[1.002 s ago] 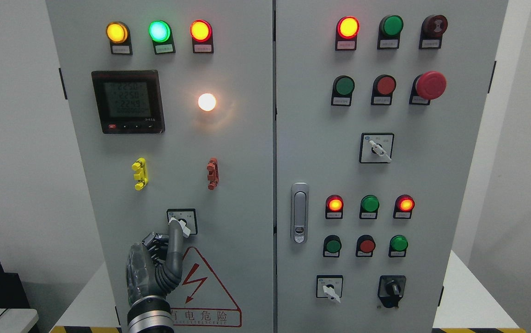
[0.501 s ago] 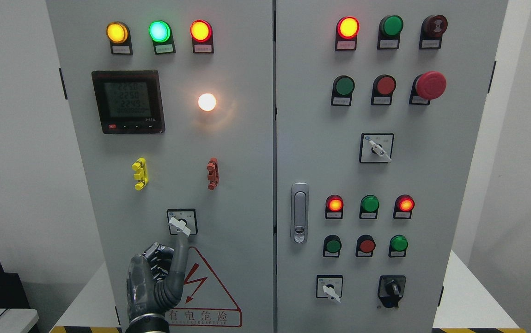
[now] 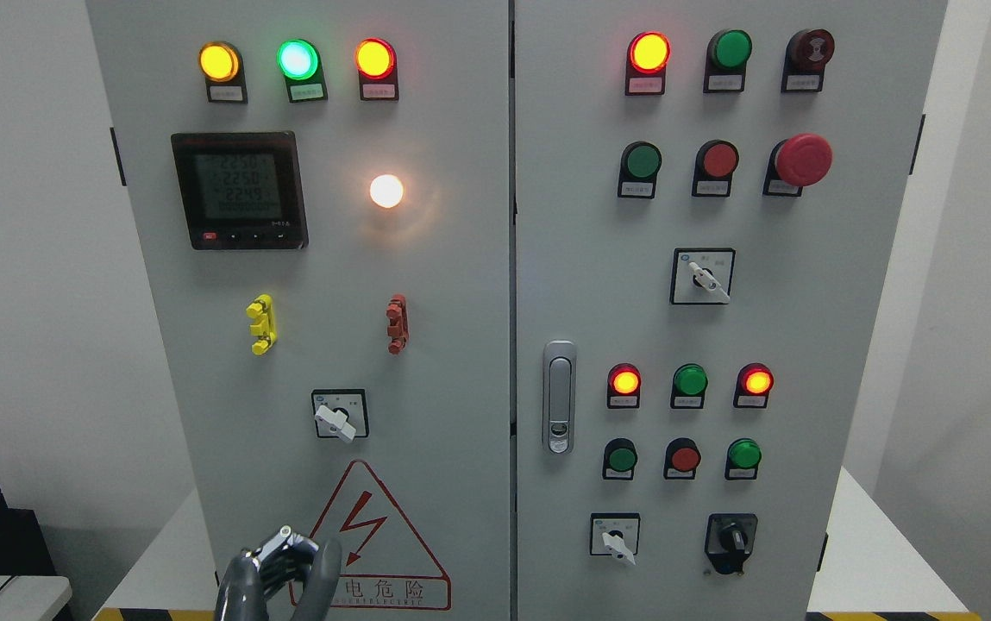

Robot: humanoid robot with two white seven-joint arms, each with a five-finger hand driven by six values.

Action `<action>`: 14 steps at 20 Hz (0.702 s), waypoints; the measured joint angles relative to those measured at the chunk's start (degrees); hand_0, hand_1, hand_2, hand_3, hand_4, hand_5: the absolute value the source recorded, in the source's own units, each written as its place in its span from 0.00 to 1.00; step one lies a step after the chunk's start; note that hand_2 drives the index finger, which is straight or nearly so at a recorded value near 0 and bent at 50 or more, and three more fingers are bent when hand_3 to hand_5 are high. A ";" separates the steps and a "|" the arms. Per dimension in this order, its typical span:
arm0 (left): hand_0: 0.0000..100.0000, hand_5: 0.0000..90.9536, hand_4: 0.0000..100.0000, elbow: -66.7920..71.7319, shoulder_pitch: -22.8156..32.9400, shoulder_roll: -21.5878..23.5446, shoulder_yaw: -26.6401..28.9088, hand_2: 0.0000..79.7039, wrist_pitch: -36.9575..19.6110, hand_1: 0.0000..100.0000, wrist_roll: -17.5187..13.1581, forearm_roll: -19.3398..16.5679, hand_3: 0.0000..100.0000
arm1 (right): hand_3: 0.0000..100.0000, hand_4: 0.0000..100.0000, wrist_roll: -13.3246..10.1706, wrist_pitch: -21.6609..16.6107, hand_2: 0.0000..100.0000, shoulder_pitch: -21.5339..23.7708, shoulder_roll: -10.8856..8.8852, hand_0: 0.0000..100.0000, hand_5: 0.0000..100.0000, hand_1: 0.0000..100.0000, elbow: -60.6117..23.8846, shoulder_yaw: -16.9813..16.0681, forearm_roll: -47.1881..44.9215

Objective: Turn on light switch 1

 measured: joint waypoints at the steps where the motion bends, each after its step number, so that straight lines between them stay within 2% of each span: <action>1: 0.02 0.53 0.83 0.30 2.16 0.19 1.84 0.68 -1.96 0.21 -1.27 0.85 0.84 | 0.00 0.00 0.00 0.00 0.00 0.00 0.00 0.12 0.00 0.39 -0.01 0.00 0.00; 3: 0.02 0.43 0.72 1.43 5.97 0.49 5.55 0.56 -5.51 0.22 -3.64 2.49 0.74 | 0.00 0.00 0.00 0.00 0.00 0.00 0.00 0.12 0.00 0.39 0.00 0.00 0.00; 4: 0.02 0.39 0.69 2.37 7.66 0.61 7.66 0.54 -7.65 0.22 -5.33 3.26 0.70 | 0.00 0.00 0.00 0.00 0.00 0.00 0.00 0.12 0.00 0.39 0.00 0.00 0.00; 5: 0.02 0.28 0.61 3.53 9.11 0.71 9.79 0.48 -9.77 0.22 -7.15 3.81 0.60 | 0.00 0.00 0.00 0.00 0.00 0.00 0.00 0.12 0.00 0.39 0.00 0.00 0.00; 7: 0.02 0.23 0.51 6.97 11.45 0.87 14.26 0.32 -13.98 0.23 -9.94 4.60 0.45 | 0.00 0.00 0.00 0.00 0.00 0.00 0.00 0.12 0.00 0.39 0.00 0.00 0.00; 8: 0.02 0.20 0.45 8.96 12.36 0.96 16.40 0.20 -16.01 0.23 -10.97 4.88 0.36 | 0.00 0.00 0.00 0.00 0.00 0.00 0.00 0.12 0.00 0.39 0.00 0.00 0.00; 11: 0.03 0.15 0.31 16.65 15.00 1.40 23.13 0.00 -20.49 0.23 -12.69 5.39 0.19 | 0.00 0.00 0.00 0.00 0.00 0.00 0.00 0.12 0.00 0.39 0.00 0.00 0.00; 14: 0.10 0.06 0.20 25.16 17.16 2.20 28.74 0.00 -22.15 0.21 -12.98 5.67 0.05 | 0.00 0.00 0.00 0.00 0.00 0.00 0.00 0.12 0.00 0.39 0.00 0.00 0.00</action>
